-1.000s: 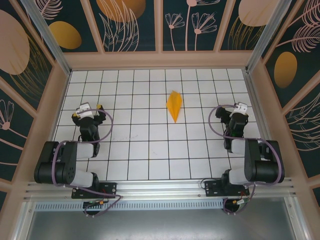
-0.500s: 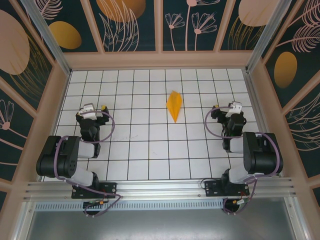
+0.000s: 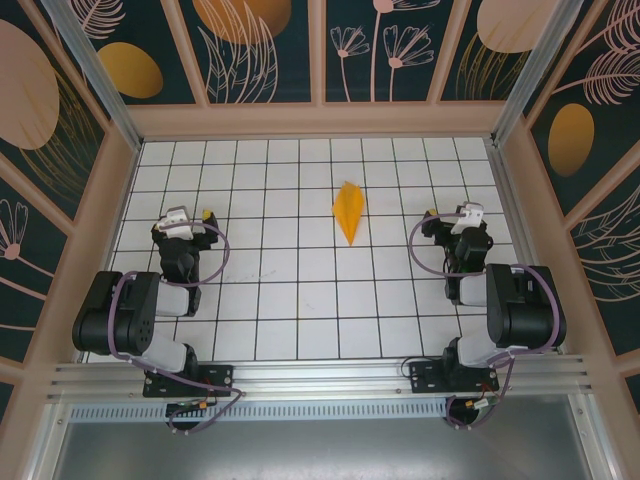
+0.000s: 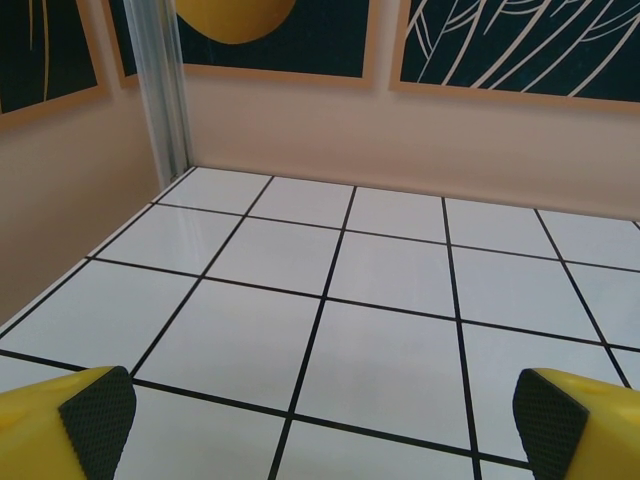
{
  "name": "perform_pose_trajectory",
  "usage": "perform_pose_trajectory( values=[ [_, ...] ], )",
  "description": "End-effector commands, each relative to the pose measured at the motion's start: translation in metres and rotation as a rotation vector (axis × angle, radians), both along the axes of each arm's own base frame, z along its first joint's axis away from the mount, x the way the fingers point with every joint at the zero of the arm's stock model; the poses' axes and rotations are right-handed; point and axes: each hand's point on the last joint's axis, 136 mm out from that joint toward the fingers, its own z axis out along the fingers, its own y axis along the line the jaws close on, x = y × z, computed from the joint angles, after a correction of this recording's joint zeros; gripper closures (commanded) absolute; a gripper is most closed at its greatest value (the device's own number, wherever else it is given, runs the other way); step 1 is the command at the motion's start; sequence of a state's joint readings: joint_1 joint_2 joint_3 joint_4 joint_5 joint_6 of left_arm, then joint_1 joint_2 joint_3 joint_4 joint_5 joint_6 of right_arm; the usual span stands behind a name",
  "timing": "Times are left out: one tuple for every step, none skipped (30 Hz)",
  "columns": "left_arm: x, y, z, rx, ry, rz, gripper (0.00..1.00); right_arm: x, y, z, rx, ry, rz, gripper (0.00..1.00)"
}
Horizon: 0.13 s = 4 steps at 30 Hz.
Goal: Fold a paper plane with a square sheet of paper (pick it up from the middle)
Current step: Reset both arms
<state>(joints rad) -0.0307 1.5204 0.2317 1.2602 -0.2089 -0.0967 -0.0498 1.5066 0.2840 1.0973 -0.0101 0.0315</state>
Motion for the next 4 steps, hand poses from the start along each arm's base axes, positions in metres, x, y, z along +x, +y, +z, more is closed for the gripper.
perform_pose_trajectory(
  values=[
    [0.0021, -0.0001, 0.0049, 0.014, -0.020, -0.011, 0.01, 0.0002, 0.0063, 0.0061, -0.007, -0.035, 0.032, 0.01],
    [0.0014, -0.0004, 0.0053, 0.015, -0.022, -0.012, 0.01, 0.0003, 0.0060, 0.0067, -0.007, -0.037, 0.031, 0.01],
    [0.0006, -0.0001, 0.0060, 0.015, -0.026, -0.011, 0.01, -0.0003, 0.0066, 0.0062, -0.006, -0.036, 0.033, 0.01],
    [0.0003, -0.0001, 0.0053, 0.016, -0.025, -0.011, 0.01, -0.0009, 0.0099, 0.0062, -0.011, -0.039, 0.055, 0.01]
  ],
)
